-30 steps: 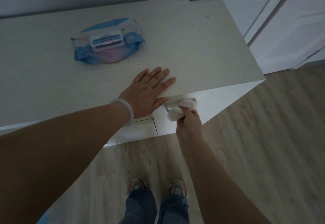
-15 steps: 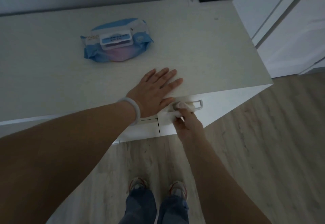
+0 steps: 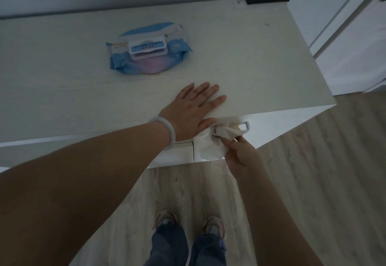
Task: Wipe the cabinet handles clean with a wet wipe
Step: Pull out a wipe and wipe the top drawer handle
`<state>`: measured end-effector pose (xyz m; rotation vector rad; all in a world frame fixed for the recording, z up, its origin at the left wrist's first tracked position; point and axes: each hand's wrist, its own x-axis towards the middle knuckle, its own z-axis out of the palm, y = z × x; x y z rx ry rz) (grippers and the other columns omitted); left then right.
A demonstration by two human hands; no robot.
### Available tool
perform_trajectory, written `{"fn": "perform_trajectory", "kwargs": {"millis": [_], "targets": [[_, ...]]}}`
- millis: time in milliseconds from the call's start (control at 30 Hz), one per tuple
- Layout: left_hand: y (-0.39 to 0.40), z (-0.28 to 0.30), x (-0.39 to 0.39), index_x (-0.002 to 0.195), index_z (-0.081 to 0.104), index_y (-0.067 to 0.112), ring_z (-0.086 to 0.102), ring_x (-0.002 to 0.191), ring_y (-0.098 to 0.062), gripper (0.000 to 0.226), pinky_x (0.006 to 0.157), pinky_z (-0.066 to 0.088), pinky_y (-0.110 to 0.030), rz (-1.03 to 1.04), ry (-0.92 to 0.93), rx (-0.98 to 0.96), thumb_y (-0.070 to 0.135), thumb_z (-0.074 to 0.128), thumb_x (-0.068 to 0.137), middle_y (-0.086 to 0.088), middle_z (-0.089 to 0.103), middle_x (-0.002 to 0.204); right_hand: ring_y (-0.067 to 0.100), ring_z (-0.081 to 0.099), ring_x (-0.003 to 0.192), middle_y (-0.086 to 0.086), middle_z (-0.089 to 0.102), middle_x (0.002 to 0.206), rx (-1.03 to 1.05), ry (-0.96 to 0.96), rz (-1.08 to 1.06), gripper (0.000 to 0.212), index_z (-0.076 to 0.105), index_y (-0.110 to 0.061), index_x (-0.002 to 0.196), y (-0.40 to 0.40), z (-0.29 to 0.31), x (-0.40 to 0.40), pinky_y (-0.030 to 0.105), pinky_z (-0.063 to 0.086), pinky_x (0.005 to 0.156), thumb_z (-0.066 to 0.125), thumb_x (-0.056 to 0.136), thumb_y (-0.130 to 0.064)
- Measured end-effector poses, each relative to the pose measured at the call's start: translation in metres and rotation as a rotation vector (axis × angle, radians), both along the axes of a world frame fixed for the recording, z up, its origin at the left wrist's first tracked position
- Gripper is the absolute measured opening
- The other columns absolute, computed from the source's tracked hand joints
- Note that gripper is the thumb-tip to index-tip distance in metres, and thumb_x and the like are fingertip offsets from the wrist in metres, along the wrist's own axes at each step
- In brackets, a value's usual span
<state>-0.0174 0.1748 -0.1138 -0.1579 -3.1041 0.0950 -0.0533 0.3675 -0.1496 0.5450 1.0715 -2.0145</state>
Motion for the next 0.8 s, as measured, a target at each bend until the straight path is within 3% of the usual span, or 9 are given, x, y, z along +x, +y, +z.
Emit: {"fn": "perform_trajectory", "kwargs": {"millis": [67,167,267,333,400,467,567,667,800], "targets": [[0.000,0.000,0.000,0.156,0.017,0.027,0.015,0.150,-0.026,0.063,0.119,0.017,-0.049,0.002,0.002,-0.003,0.053,0.020,0.099,-0.005,0.014,0.164,0.033,0.065,0.103,0.022,0.064,0.113,-0.055,-0.015,0.002,0.045,0.057,0.007,0.115,0.015,0.010,-0.003,0.044,0.050,0.097,0.044,0.073,0.018],[0.000,0.000,0.000,0.156,0.014,0.027,0.013,0.151,-0.026,0.063,0.120,0.016,-0.049,0.000,-0.003,-0.011,0.054,0.018,0.099,-0.005,0.012,0.164,0.022,0.069,0.076,0.017,0.063,0.092,-0.062,-0.053,-0.015,0.019,0.063,-0.003,0.096,0.024,0.021,-0.008,0.038,0.056,0.076,0.046,0.088,0.001],[0.001,0.000,0.000,0.156,0.016,0.027,0.015,0.150,-0.026,0.063,0.120,0.017,-0.049,-0.001,-0.002,-0.009,0.053,0.019,0.099,-0.005,0.014,0.164,0.030,0.067,0.101,0.014,0.068,0.110,-0.004,-0.113,-0.035,0.024,0.065,-0.008,0.104,0.008,0.018,-0.007,0.056,0.054,0.086,0.065,0.091,-0.028],[0.001,0.001,0.000,0.156,0.016,0.026,0.015,0.150,-0.026,0.063,0.120,0.017,-0.050,0.000,-0.007,-0.002,0.053,0.018,0.099,-0.005,0.014,0.164,0.027,0.066,0.106,0.013,0.065,0.120,0.063,-0.100,0.021,0.038,0.065,-0.013,0.105,-0.012,0.015,0.001,0.049,0.054,0.089,0.072,0.082,-0.043],[0.000,0.001,0.000,0.156,0.015,0.026,0.014,0.151,-0.026,0.063,0.120,0.016,-0.049,-0.001,-0.017,-0.006,0.054,0.017,0.099,-0.005,0.013,0.164,0.017,0.073,0.081,0.010,0.071,0.103,0.052,-0.159,-0.037,0.016,0.067,-0.011,0.097,-0.026,0.013,0.015,0.037,0.059,0.069,0.066,0.090,-0.025],[0.000,0.001,0.001,0.156,0.014,0.027,0.013,0.151,-0.025,0.063,0.120,0.015,-0.049,-0.004,-0.019,-0.010,0.054,0.016,0.099,-0.004,0.012,0.164,0.012,0.072,0.067,0.005,0.073,0.085,0.096,-0.121,-0.028,0.012,0.070,-0.014,0.086,-0.031,0.005,0.021,0.030,0.055,0.066,0.062,0.094,-0.018],[0.000,0.002,0.001,0.156,0.016,0.027,0.014,0.150,-0.025,0.062,0.120,0.016,-0.048,0.000,-0.003,-0.006,0.053,0.018,0.099,-0.004,0.014,0.164,0.013,0.071,0.066,0.005,0.074,0.079,0.170,-0.032,0.025,0.013,0.072,-0.012,0.083,-0.018,0.001,0.013,0.028,0.055,0.070,0.063,0.093,-0.014],[0.001,0.001,0.001,0.156,0.016,0.026,0.015,0.150,-0.026,0.063,0.120,0.016,-0.049,-0.001,-0.004,-0.011,0.053,0.017,0.099,-0.005,0.014,0.164,0.017,0.072,0.078,0.009,0.073,0.094,0.150,-0.047,-0.028,0.006,0.070,-0.007,0.092,0.000,0.000,-0.005,0.034,0.057,0.080,0.065,0.090,-0.008],[0.000,0.000,0.001,0.157,0.013,0.027,0.012,0.151,-0.025,0.063,0.120,0.015,-0.049,-0.001,-0.012,-0.014,0.053,0.016,0.100,-0.005,0.011,0.164,0.024,0.072,0.087,0.012,0.073,0.098,0.057,-0.123,-0.105,0.007,0.068,-0.004,0.094,-0.011,0.006,0.002,0.041,0.057,0.086,0.065,0.088,-0.004]]}}
